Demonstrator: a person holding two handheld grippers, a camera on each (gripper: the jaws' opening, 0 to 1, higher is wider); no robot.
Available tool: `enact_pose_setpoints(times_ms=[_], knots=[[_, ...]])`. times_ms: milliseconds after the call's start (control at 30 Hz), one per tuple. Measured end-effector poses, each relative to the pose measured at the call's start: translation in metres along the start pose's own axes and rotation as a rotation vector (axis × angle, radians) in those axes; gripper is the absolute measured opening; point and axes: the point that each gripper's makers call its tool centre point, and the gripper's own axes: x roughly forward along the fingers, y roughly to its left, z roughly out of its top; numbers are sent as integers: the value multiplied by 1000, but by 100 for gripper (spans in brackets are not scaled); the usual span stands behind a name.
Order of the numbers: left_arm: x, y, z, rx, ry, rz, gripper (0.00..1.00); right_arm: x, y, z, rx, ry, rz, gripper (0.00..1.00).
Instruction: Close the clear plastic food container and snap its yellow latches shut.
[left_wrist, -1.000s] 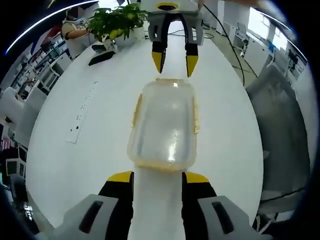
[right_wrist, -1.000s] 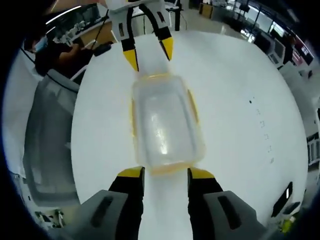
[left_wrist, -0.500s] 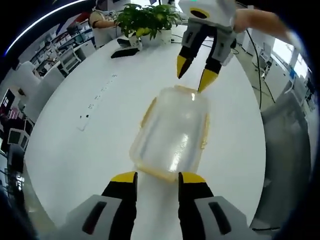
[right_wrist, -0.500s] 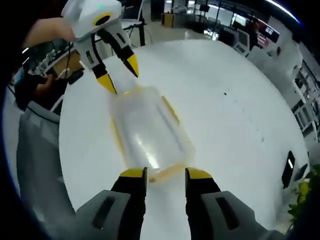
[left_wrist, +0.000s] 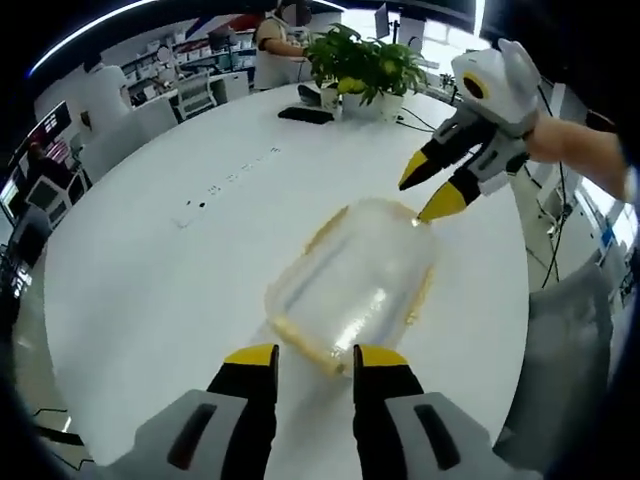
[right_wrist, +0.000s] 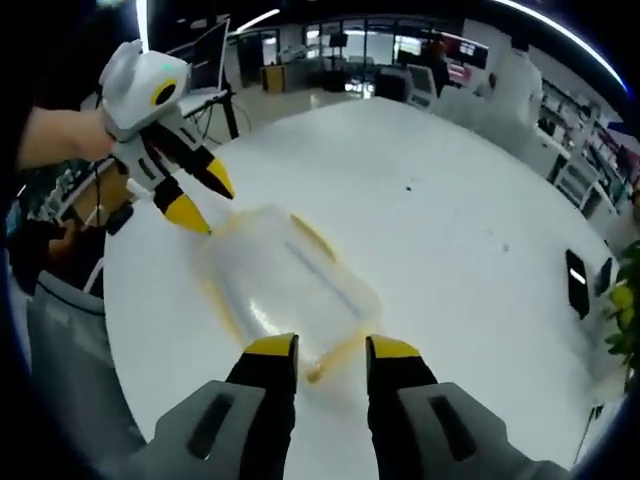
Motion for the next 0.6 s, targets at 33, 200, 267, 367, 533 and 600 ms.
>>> enact_pose_setpoints(times_ms=[33, 200, 267, 367, 533, 600], knots=[[0, 0, 0, -17, -3, 5, 22, 1, -1, 0, 6, -4, -5, 23], [1, 1, 3, -73, -27, 33, 20, 3, -7, -2, 64, -26, -29, 22], [2, 0, 3, -106, -38, 38, 19, 4, -8, -4, 93, -36, -34, 21], [4, -2, 2, -139, -41, 32, 18, 5, -9, -8, 128, -44, -42, 20], [5, 0, 0, -223, -53, 43, 18, 7, -8, -10, 228, -80, -40, 20], [6, 2, -2, -262, -58, 53, 18, 8, -7, -11, 255, -87, -35, 20]])
